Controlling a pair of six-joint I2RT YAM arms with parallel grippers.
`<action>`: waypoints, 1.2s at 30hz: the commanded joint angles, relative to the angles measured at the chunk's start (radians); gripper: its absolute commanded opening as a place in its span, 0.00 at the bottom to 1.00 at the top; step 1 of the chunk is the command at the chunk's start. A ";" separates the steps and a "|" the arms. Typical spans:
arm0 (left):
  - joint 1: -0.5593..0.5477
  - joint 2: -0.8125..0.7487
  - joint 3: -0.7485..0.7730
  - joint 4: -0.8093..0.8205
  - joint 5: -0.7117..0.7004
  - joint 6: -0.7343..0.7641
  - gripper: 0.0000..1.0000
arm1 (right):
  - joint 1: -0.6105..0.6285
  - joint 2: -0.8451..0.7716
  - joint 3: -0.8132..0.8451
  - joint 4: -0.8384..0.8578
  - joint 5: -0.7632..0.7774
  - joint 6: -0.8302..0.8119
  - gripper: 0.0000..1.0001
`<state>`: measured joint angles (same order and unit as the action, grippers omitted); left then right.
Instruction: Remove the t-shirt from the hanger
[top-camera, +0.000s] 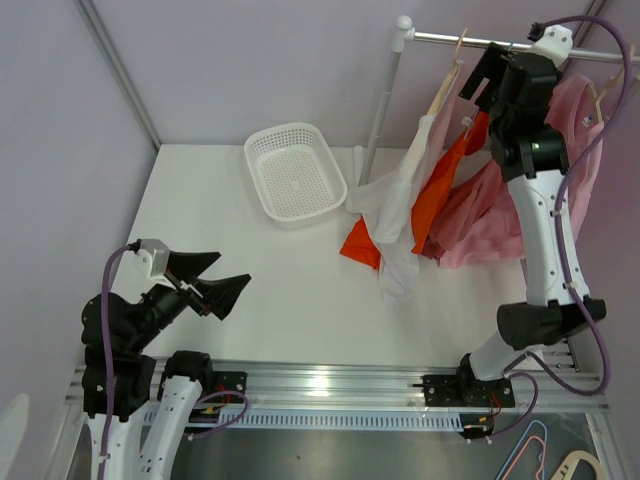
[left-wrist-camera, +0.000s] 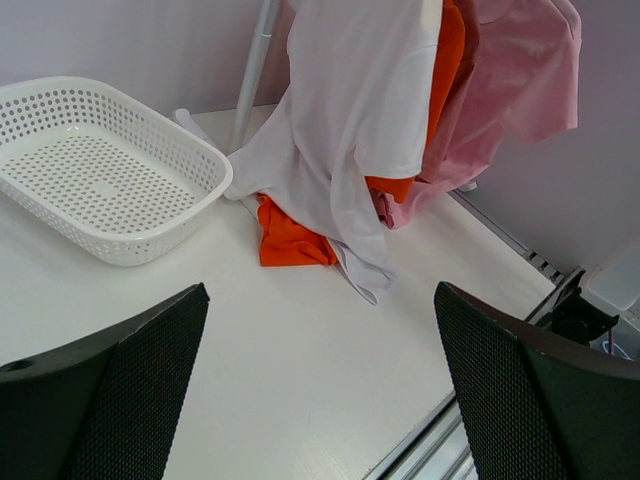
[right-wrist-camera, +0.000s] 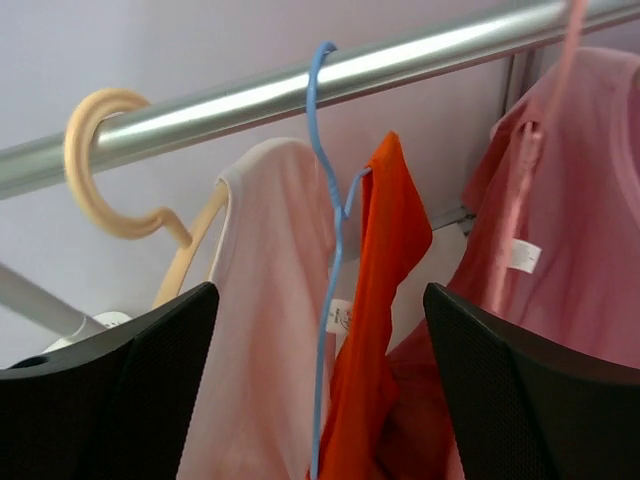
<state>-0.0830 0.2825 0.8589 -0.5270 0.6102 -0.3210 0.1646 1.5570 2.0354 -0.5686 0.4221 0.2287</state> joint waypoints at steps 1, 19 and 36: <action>0.000 0.007 0.002 0.013 0.022 0.005 0.99 | -0.010 0.118 0.121 -0.074 0.012 0.009 0.86; -0.001 0.032 -0.011 0.028 0.008 0.016 1.00 | -0.042 0.235 0.192 -0.044 0.069 -0.009 0.71; -0.001 0.023 -0.014 0.025 0.011 0.019 0.99 | -0.017 0.221 0.190 0.035 0.116 -0.092 0.16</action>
<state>-0.0830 0.3058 0.8471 -0.5255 0.6136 -0.3130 0.1364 1.8103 2.2059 -0.5846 0.5156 0.1631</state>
